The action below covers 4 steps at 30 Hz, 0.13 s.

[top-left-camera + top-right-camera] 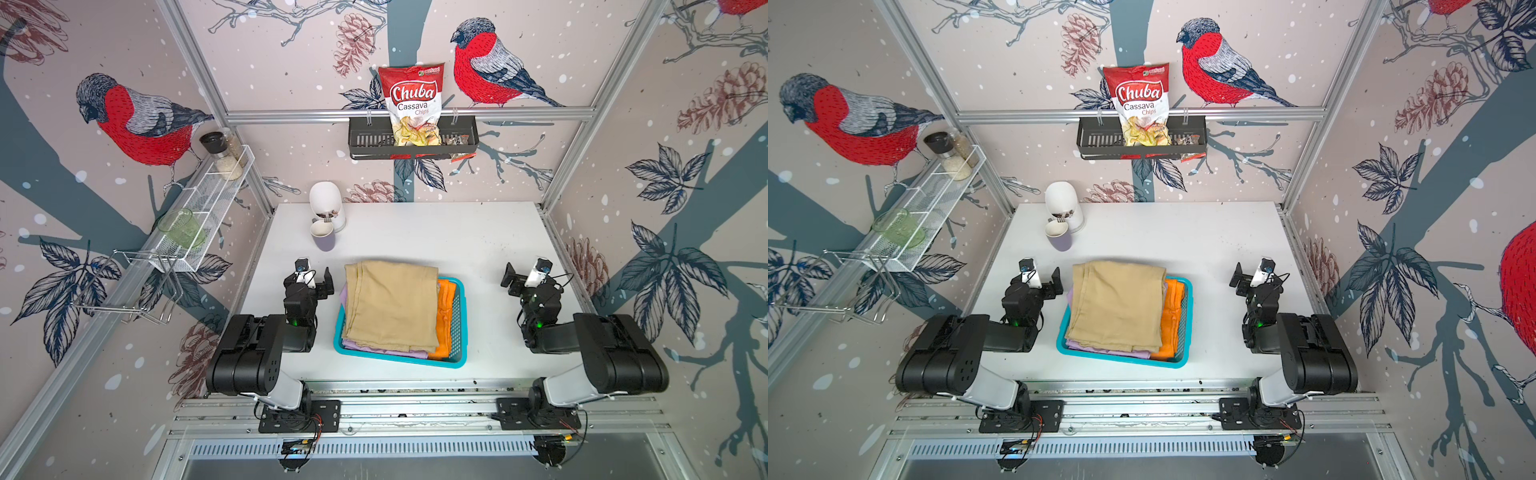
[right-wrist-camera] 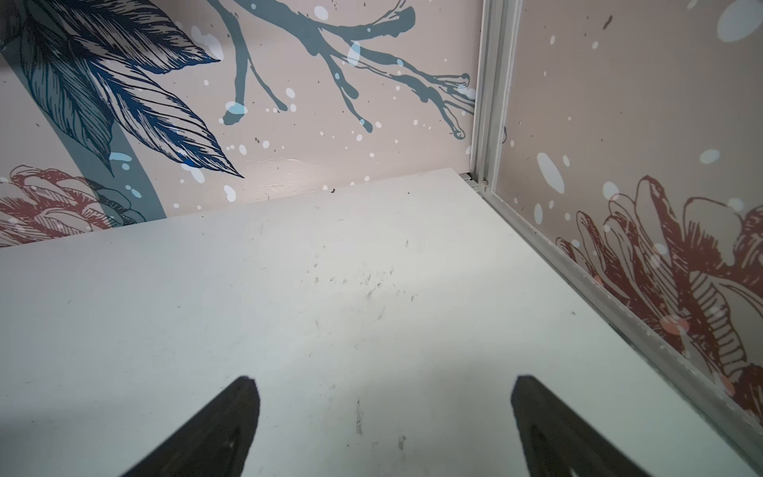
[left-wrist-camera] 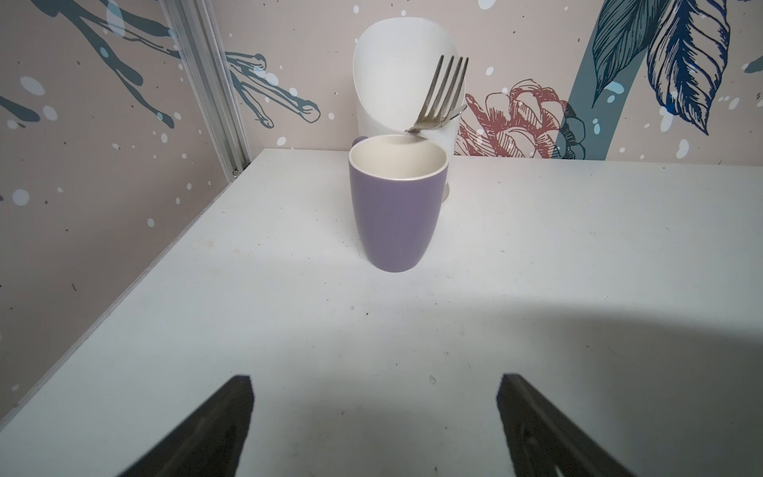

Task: Put the folded long pants in the basket
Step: Reset both arms

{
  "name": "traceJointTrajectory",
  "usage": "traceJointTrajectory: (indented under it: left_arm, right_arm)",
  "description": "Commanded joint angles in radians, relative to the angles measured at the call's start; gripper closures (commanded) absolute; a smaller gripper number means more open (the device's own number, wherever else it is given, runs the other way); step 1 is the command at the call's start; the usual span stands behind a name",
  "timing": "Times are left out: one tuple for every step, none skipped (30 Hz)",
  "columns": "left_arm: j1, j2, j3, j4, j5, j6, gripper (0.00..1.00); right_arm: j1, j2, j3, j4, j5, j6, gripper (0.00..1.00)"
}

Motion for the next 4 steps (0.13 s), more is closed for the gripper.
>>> traceJointTrajectory:
  left_arm:
    - [-0.001,-0.003,0.002,0.046,-0.006,0.008,0.04]
    - [-0.001,-0.003,0.002,0.045,-0.004,0.009,0.04]
    - [-0.001,-0.003,0.002,0.046,-0.005,0.009,0.04]
    - [0.000,-0.004,0.003,0.045,-0.004,0.009,0.04]
  right_arm:
    - [-0.002,0.003,0.005,0.018,0.010,-0.014,0.00]
    - [-0.003,-0.004,0.007,0.000,0.008,-0.012,0.00]
    - [-0.003,-0.006,0.008,-0.003,0.009,-0.013,0.00]
    - [-0.003,-0.005,0.009,-0.003,0.007,-0.013,0.00]
